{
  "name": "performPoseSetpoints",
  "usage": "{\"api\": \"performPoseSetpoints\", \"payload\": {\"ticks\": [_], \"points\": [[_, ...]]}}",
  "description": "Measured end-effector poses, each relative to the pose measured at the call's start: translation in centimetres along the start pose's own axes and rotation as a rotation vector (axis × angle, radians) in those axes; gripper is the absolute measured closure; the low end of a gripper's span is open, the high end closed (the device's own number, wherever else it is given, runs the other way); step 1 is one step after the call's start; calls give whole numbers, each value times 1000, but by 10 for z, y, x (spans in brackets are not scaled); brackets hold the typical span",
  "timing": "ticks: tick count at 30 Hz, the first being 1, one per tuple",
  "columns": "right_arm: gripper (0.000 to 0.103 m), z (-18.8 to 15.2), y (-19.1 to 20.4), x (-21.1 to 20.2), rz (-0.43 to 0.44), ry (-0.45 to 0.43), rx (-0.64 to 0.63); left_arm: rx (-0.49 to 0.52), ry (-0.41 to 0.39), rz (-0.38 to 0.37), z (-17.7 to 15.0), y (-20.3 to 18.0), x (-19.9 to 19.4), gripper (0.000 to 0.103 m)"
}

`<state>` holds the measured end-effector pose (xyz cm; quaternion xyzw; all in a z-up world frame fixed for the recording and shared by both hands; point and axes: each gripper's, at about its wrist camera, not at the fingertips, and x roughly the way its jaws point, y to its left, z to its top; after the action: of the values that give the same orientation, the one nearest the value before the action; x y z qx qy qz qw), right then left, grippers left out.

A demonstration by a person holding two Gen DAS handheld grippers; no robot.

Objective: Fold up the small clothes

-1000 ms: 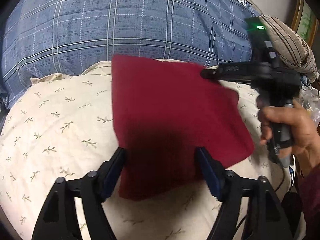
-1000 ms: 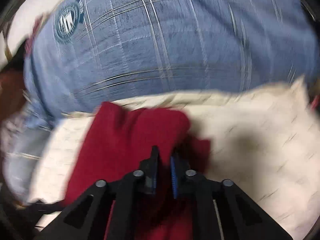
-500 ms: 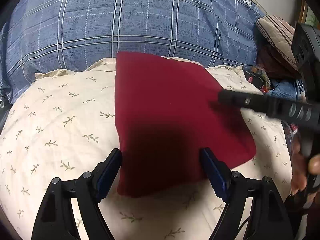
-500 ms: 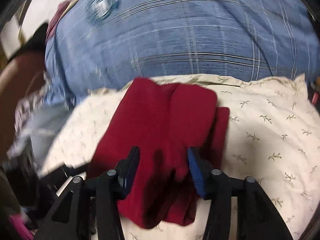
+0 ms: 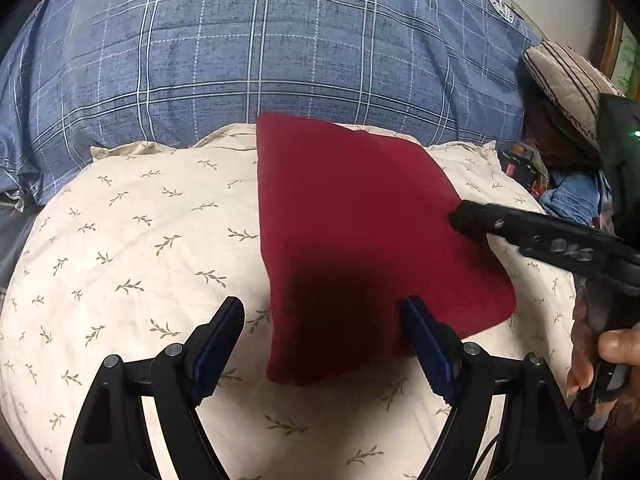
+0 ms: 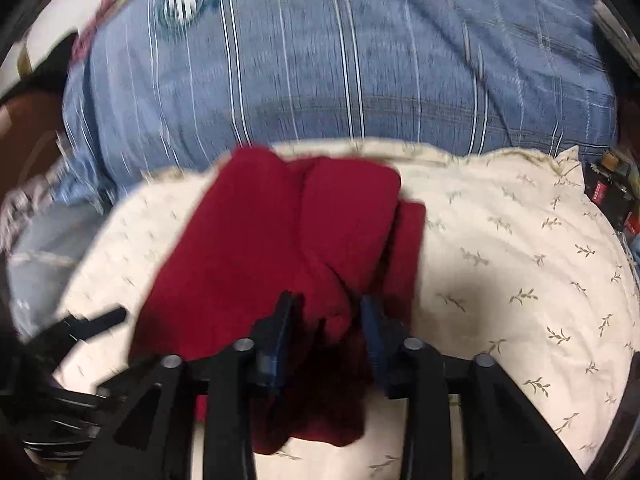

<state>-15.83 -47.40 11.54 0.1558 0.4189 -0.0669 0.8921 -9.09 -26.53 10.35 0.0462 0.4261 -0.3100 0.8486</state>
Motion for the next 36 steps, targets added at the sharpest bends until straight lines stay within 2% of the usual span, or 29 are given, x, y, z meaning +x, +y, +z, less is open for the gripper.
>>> {"api": "performPoseSetpoints", "payload": {"ticks": [1, 2, 7, 10, 12, 15, 17, 18, 19, 21, 22, 23, 24, 25, 27, 30, 33, 34, 36], "points": [[25, 0, -5, -3, 12, -19, 23, -11, -2, -11, 2, 3, 0, 23], [23, 1, -9, -3, 17, -24, 44, -26, -6, -24, 4, 7, -1, 23], [21, 4, -52, 23, 111, 26, 221, -107, -13, -114, 22, 35, 4, 19], [20, 3, -75, 44, 184, 57, 327, -173, 34, -201, 28, 50, 24, 16], [19, 2, -85, 58, 264, 74, 383, -215, 82, -255, 32, 58, 45, 16], [19, 0, -83, 69, 369, 70, 391, -242, 121, -312, 37, 63, 72, 15], [19, 3, -69, 76, 373, 85, 315, -256, 117, -328, 39, 62, 82, 9], [21, 5, -58, 78, 348, 88, 253, -242, 110, -326, 42, 61, 85, 10], [27, 7, -50, 78, 330, 86, 210, -216, 116, -331, 42, 56, 87, 13], [32, 10, -39, 73, 305, 82, 187, -173, 120, -306, 46, 50, 89, 19], [42, 11, -37, 68, 317, 73, 189, -158, 112, -310, 47, 49, 85, 26], [48, 12, -37, 62, 338, 62, 194, -150, 106, -317, 48, 50, 81, 35], [53, 13, -35, 54, 360, 51, 202, -152, 106, -329, 49, 53, 72, 39], [53, 15, -32, 45, 384, 48, 207, -163, 110, -356, 49, 56, 63, 45], [54, 12, -20, 30, 415, 56, 200, -179, 100, -401, 48, 60, 39, 45], [54, 1, 5, 9, 475, 79, 172, -133, 63, -339, 35, 62, -13, 45], [52, -18, 25, 0, 506, 90, 149, -149, 73, -283, 8, 73, -40, 43], [51, -25, 30, 3, 495, 110, 143, -148, 88, -267, -2, 75, -41, 43], [50, -36, 34, 11, 416, 171, 123, -139, 151, -222, -26, 78, -34, 42]]}}
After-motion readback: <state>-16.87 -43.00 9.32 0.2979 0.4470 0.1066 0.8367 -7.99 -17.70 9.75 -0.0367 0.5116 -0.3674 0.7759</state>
